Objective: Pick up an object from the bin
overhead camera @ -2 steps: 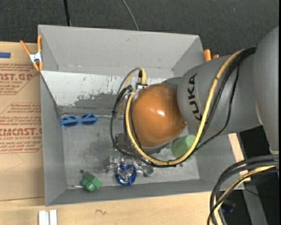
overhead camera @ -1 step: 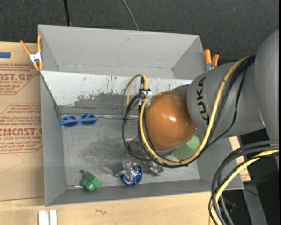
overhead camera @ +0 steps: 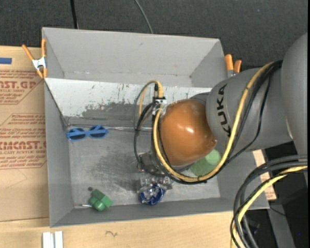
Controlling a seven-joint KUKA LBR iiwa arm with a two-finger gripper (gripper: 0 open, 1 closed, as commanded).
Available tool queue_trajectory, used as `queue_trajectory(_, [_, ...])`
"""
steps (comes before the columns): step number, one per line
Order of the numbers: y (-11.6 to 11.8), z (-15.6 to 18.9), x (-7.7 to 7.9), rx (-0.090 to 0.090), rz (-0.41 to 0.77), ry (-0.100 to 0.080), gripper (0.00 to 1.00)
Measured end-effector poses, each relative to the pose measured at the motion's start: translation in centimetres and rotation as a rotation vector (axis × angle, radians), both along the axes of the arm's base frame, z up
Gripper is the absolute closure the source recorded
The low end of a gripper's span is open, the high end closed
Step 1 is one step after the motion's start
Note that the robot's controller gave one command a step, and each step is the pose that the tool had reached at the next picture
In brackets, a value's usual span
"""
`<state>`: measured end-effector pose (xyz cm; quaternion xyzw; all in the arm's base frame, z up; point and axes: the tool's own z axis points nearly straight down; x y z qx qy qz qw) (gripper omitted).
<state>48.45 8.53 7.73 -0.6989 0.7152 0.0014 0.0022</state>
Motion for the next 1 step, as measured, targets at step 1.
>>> queue_trajectory(1, [-7.29,23.3,2.41,-0.004,0.035,-0.007,1.0])
